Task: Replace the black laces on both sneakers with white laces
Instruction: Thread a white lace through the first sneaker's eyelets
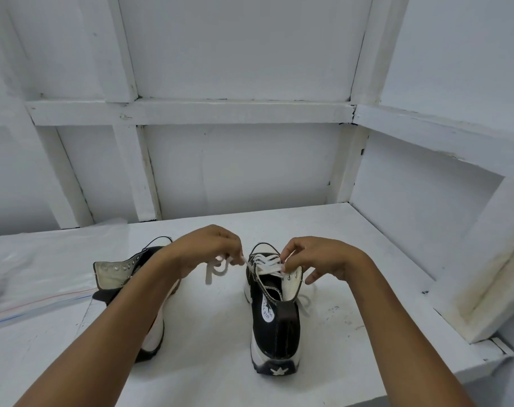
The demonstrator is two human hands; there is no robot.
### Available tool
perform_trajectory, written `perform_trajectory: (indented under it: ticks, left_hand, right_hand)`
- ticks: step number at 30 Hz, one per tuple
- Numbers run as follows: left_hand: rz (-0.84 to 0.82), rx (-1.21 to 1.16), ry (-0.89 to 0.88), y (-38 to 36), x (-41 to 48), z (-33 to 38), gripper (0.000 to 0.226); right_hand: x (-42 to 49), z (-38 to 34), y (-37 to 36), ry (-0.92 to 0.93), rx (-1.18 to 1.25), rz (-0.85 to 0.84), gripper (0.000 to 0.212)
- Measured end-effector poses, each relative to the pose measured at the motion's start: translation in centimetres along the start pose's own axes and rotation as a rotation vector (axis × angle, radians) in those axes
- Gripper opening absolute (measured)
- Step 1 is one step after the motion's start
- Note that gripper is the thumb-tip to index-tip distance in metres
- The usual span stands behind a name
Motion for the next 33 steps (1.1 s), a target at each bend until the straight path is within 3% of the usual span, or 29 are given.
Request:
perform_trajectory:
  ticks: [5,11,14,19,25,33]
  left_hand:
    - [-0.056,-0.165,-0.012,-1.0,0.5,-0.3,0.005]
    - [-0.171,-0.050,0.146,-2.6,0.3,-1.7,0.021]
    - [-0.192,-0.038,0.147,-1.9,-0.2,-1.5,0.026]
    - [-0.076,-0.314,0.055,0.2,-0.4,0.6,0.028]
    - [0.103,-0.606,-0.081,2.8,-0.9,4.9,0.015]
    - [0.173,-0.836,-0.253,4.8,-2.6,11.3,0.019]
  right_hand:
    - [-0.3,1.0,-0.5,-0.034,0.105,-0.013,0.022]
    - [-0.7,2.7,-1.3,-0.027,0.114,-0.154,0.030]
    - [-1.1,2.5,-1.1,0.025,0.173,-0.150,0.024]
    - [-0.6,0.1,0.9,0.130,0.432,0.086,0.034]
    - [-0.3,-4.9,3.9,0.289,0.651,0.331,0.036]
    - [-0.9,-11.0,6.5,0.446,0.827,0.498,0.031]
Point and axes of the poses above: each hand's wrist, its own x-axis towards the middle knuckle, its own y-axis out of the back of the hand, z = x × y, the point moved 4 cm from there along x, towards the middle knuckle, and after that the axes turned 13 degrees about y, right-handed, at the moved point
